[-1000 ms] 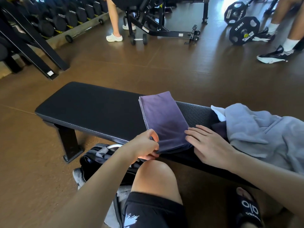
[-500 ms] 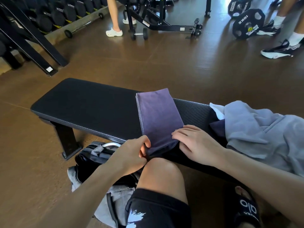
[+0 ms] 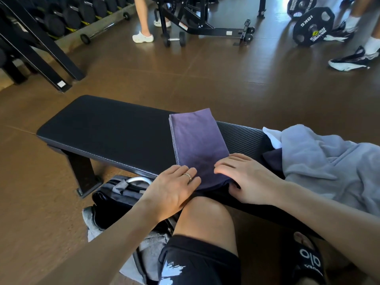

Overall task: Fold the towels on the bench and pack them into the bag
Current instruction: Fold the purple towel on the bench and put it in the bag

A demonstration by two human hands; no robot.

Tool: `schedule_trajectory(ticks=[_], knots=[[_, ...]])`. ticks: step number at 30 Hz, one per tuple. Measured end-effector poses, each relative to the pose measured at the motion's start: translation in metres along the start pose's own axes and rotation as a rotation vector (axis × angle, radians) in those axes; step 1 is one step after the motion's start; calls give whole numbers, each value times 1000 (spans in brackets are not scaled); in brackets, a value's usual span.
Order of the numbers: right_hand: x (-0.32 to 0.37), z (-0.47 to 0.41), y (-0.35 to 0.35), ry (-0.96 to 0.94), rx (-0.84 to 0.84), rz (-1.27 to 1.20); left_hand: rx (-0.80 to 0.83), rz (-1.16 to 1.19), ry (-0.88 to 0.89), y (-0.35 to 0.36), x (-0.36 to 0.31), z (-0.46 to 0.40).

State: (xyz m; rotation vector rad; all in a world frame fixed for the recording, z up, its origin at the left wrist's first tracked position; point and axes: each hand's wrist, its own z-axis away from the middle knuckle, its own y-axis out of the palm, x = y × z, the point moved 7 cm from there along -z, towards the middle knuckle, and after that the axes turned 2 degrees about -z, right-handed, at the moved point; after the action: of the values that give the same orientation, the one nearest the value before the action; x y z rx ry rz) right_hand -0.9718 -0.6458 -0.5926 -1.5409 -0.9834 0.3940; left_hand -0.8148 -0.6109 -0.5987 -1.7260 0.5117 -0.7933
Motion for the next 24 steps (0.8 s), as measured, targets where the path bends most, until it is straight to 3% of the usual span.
schedule_trajectory(ticks=[5, 8, 18, 24], knots=[[0, 3, 2, -7, -1, 28, -78, 234, -159, -9, 19, 5], [-6, 2, 0, 21, -61, -6, -32, 332, -281, -8, 34, 9], [-36, -8, -14, 304, -68, -371, 32, 513, -404, -10, 53, 8], [-54, -14, -9, 514, -125, -371, 11, 857, -683, 11, 67, 1]])
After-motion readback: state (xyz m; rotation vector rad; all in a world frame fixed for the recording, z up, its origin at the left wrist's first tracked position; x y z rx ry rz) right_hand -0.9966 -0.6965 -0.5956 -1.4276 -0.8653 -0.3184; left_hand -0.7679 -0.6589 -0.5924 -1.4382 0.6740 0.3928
